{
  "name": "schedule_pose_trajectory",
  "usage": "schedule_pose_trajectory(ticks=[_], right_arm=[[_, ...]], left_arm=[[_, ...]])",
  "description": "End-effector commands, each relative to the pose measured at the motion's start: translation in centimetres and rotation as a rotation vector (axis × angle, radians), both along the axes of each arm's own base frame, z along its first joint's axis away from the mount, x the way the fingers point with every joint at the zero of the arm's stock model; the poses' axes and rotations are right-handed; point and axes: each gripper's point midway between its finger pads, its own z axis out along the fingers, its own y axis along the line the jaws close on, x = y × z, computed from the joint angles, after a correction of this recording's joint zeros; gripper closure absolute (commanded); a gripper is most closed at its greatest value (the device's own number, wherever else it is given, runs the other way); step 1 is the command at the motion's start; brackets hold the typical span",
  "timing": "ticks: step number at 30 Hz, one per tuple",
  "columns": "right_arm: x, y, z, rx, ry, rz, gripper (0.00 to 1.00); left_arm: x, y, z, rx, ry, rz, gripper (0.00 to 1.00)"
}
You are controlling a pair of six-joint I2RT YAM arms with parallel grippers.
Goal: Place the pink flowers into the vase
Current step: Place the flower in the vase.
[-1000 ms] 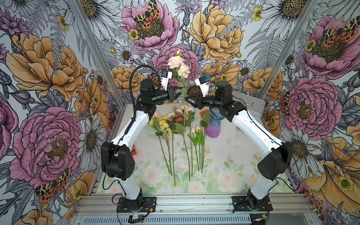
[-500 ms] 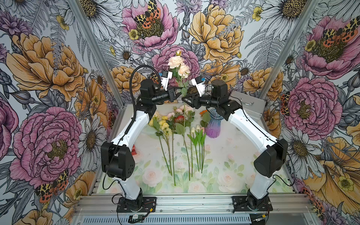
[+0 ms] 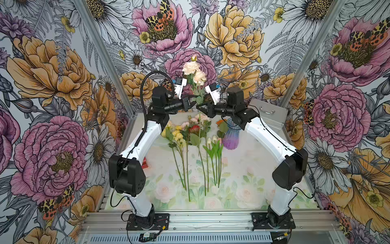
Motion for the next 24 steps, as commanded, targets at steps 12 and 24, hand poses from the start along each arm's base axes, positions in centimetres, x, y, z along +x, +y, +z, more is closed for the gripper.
schedule_pose_trajectory(ticks=[12, 24], right_arm=[[-0.1, -0.3, 1.9, 0.011, -0.053, -0.034, 1.0], [1.6, -8.0, 7.1, 0.035, -0.169, -0.199, 1.0]], left_arm=[[-1.5, 0.7, 1.8, 0.004, -0.048, 0.042, 0.6], [-0.6, 5.8, 0.8, -0.001, 0.001, 0.249, 0.01]])
